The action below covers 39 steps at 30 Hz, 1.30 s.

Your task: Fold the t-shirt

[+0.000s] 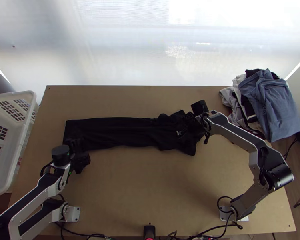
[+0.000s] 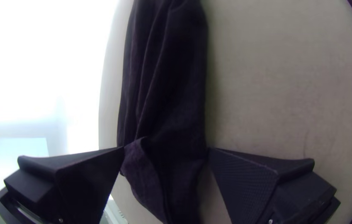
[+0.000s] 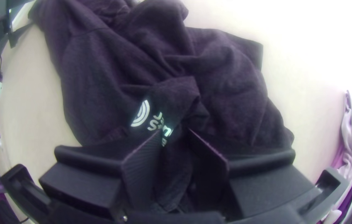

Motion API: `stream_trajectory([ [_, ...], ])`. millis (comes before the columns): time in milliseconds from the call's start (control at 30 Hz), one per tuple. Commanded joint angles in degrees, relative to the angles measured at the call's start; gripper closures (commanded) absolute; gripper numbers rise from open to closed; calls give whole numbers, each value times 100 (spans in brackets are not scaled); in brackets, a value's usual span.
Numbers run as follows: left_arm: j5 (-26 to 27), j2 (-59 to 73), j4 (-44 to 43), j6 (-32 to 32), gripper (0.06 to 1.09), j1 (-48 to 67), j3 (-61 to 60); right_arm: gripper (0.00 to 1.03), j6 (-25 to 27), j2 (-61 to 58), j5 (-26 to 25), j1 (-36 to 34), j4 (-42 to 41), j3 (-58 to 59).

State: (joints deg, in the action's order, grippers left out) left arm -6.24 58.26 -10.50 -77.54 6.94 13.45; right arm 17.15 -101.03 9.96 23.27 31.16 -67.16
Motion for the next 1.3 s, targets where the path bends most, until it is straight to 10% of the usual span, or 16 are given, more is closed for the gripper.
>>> stream_trajectory([
  [0,88,704,-461,-156,11,-298,114,71,-45,14,6,38,-4,-8],
  [300,220,1346,-892,-323,22,-580,202,71,-80,-4,-2,73,-4,-8],
  [767,940,1495,-1068,-455,104,-835,360,71,-106,-39,-2,82,-4,-34],
  [1267,1406,115,-901,-482,105,-817,632,73,-106,-101,6,125,-4,-17],
])
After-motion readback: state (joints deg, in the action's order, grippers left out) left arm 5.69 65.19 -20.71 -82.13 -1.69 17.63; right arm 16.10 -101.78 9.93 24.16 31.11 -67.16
